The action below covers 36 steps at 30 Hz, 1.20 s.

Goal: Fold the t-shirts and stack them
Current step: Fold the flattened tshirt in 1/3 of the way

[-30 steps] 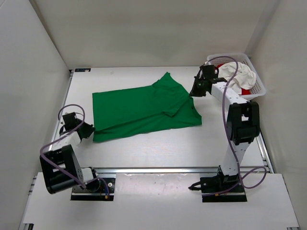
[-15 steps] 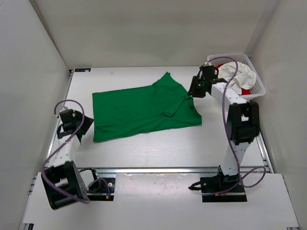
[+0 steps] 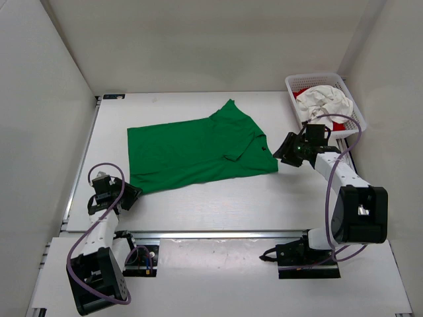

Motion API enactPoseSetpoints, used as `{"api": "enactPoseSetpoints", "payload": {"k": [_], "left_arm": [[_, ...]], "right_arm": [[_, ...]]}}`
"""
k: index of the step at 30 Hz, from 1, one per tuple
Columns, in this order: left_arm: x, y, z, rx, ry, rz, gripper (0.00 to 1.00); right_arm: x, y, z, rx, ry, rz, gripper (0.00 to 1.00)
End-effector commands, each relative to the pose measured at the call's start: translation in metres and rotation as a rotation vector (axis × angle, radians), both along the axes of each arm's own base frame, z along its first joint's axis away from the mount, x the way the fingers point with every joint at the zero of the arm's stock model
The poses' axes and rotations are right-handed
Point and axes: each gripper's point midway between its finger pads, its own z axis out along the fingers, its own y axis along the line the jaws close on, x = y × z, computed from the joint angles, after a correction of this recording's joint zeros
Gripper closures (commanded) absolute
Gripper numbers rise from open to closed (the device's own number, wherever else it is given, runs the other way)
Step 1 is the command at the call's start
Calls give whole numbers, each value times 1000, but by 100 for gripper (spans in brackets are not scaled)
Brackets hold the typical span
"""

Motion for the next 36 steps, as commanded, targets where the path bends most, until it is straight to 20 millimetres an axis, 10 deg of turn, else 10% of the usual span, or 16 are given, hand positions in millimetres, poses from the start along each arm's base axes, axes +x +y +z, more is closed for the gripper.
{"api": "enactPoseSetpoints", "payload": {"k": [1, 9, 27, 30, 31, 36], "left_arm": [[0, -6, -2, -38, -11, 1, 47], [10, -6, -14, -65, -6, 7, 59], [30, -2, -17, -33, -5, -8, 100], [38, 0, -11, -49, -12, 4, 100], [60, 2, 4, -39, -69, 12, 100], [83, 3, 12, -63, -78, 14, 100]], "right_arm": [[-15, 2, -15, 65, 71, 49, 57], [-36, -4, -45, 53, 175, 50, 59], [8, 0, -70, 173, 142, -26, 58], [14, 1, -76, 187, 128, -65, 73], [16, 3, -77, 191, 121, -68, 93], [-4, -11, -64, 172, 67, -164, 100]]}}
